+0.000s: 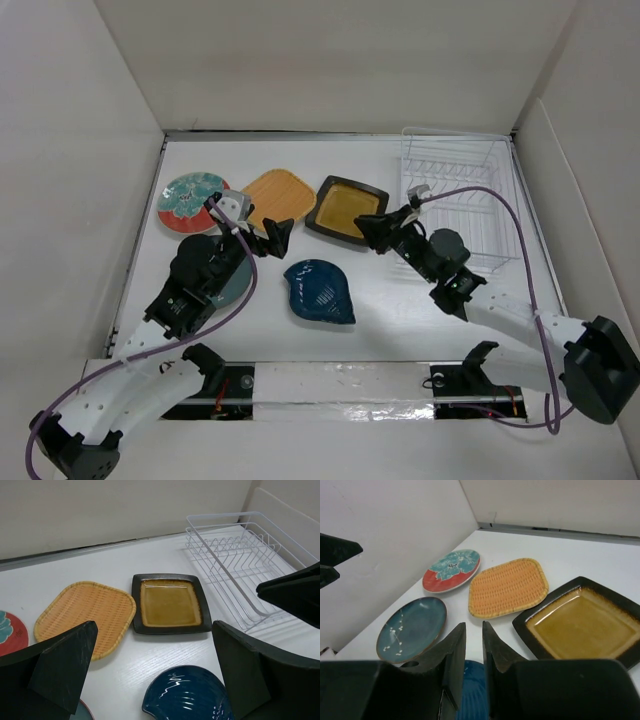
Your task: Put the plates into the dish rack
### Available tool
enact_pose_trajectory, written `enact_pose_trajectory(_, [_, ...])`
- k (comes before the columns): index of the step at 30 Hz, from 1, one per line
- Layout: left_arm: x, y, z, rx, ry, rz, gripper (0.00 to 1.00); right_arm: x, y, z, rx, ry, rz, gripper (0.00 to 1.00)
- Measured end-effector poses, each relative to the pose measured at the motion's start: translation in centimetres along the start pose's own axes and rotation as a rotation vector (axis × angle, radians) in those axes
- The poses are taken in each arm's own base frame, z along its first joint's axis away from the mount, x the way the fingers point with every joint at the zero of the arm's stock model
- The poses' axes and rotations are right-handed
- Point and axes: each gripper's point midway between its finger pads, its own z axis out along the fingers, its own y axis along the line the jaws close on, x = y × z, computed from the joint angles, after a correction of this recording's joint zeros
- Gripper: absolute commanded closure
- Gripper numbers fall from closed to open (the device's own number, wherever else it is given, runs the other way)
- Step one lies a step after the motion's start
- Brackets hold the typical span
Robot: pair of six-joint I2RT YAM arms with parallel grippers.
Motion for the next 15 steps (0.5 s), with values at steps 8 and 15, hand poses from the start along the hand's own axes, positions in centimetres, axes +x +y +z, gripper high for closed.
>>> enact_pose_trajectory(8, [-1.2, 0.1, -0.7, -0.004, -0.043, 0.001, 0.01, 4.5, -0.1, 1.6, -0.011, 0.126, 0.010, 1.00])
enact_pose_trajectory(15, [-1.4, 0.0, -0.8, 0.003, -0.050, 0.000, 0.01, 5.3, 0.4, 2.4, -0.006, 0.145, -0.001, 1.00])
